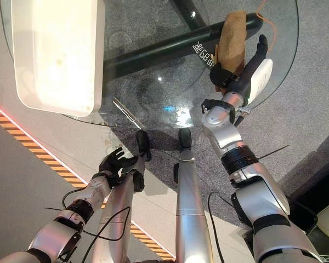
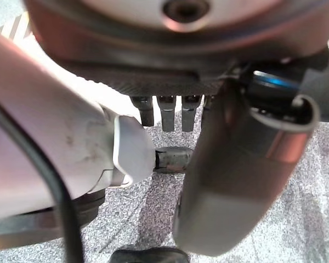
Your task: Wipe the table with a cloth and put it in the basket.
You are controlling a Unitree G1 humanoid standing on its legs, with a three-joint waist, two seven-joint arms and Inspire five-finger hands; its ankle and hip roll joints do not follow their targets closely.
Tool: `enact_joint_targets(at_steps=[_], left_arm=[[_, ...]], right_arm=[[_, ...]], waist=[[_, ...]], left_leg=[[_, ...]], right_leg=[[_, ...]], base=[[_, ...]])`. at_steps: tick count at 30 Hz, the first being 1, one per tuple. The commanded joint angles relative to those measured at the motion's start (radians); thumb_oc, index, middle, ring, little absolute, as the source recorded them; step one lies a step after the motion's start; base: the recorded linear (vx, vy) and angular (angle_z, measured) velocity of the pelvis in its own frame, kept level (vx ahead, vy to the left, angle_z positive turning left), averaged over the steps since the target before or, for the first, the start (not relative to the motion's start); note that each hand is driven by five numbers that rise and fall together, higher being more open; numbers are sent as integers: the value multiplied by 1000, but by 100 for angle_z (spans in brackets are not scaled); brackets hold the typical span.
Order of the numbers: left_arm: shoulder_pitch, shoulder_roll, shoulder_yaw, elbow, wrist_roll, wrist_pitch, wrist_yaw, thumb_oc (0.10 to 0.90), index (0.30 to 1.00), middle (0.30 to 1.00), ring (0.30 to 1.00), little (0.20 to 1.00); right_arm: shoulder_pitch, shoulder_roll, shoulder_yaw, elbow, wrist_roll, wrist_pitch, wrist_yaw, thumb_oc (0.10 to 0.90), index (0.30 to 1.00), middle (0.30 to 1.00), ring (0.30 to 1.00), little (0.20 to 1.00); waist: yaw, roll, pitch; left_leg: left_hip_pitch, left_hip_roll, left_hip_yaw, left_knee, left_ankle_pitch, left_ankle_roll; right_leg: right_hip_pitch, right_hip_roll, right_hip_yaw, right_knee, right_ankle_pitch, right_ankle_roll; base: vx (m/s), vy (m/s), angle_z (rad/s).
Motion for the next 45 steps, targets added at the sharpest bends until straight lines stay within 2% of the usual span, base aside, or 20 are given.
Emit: enact_joint_targets(at_steps=[1,2,3,4,5,6,24,29,30,36,45], left_arm=[[33,3,-31,11,10,13,24,800,900,900,900,900],[33,4,-34,7,13,16,28,800,900,900,900,900],[33,6,-35,5,15,17,30,800,900,900,900,900],[33,6,-35,5,15,17,30,800,900,900,900,900],[33,6,-35,5,15,17,30,800,900,900,900,900],[33,7,-38,-3,16,22,37,800,900,900,900,900],[9,15,-49,3,8,33,39,800,900,900,900,900],[7,14,-52,10,3,31,43,800,900,900,900,900],[5,14,-54,13,-3,32,46,800,900,900,900,900],[13,20,-44,15,-2,37,29,800,900,900,900,900],[-5,5,-40,21,-12,51,37,800,900,900,900,900]], right_arm=[[156,99,75,65,261,71,234,800,900,900,900,900],[162,100,78,74,271,67,250,800,900,900,900,900],[167,100,81,81,283,60,263,627,752,752,752,727],[167,100,81,82,285,59,264,580,712,712,712,680],[167,100,81,82,285,59,264,580,712,712,712,680],[177,102,84,91,288,49,284,105,305,305,305,205],[164,72,76,152,212,-4,323,100,300,300,300,200],[160,61,71,157,183,-25,302,100,300,300,300,200],[150,48,66,144,147,-47,269,100,300,300,300,200],[114,16,33,96,65,-86,192,100,300,300,300,200],[31,-5,16,60,20,-62,216,100,300,300,300,200]], waist=[[5,45,6],[6,44,6],[7,43,6],[7,43,6],[7,43,6],[7,41,6],[7,39,6],[7,40,6],[5,42,6],[6,49,6],[11,58,6]], left_leg=[[2,-18,-81,63,-111,-28],[0,-19,-82,66,-114,-28],[2,-19,-83,66,-114,-28],[2,-19,-83,66,-114,-28],[2,-19,-83,66,-114,-28],[3,-20,-84,67,-115,-29],[9,-25,-87,71,-117,-28],[5,-27,-89,76,-120,-26],[0,-30,-90,79,-120,-25],[-4,-35,-91,85,-122,-24],[-25,-45,-91,102,-125,-18]], right_leg=[[11,-2,21,-130,44,38],[11,-3,20,-129,43,38],[13,-4,17,-132,43,38],[14,-4,17,-133,43,37],[14,-4,17,-133,43,37],[15,-4,15,-132,44,37],[18,-2,19,-132,51,43],[14,1,23,-131,52,43],[7,4,28,-126,51,43],[2,8,36,-123,54,49],[-26,17,47,-95,52,50]], base=[[46,-21,9],[-7,-30,12],[-7,-30,10],[-6,-15,7],[-2,-12,4],[0,0,0],[3,3,1],[4,6,2],[0,0,0],[6,13,0],[13,37,2]])
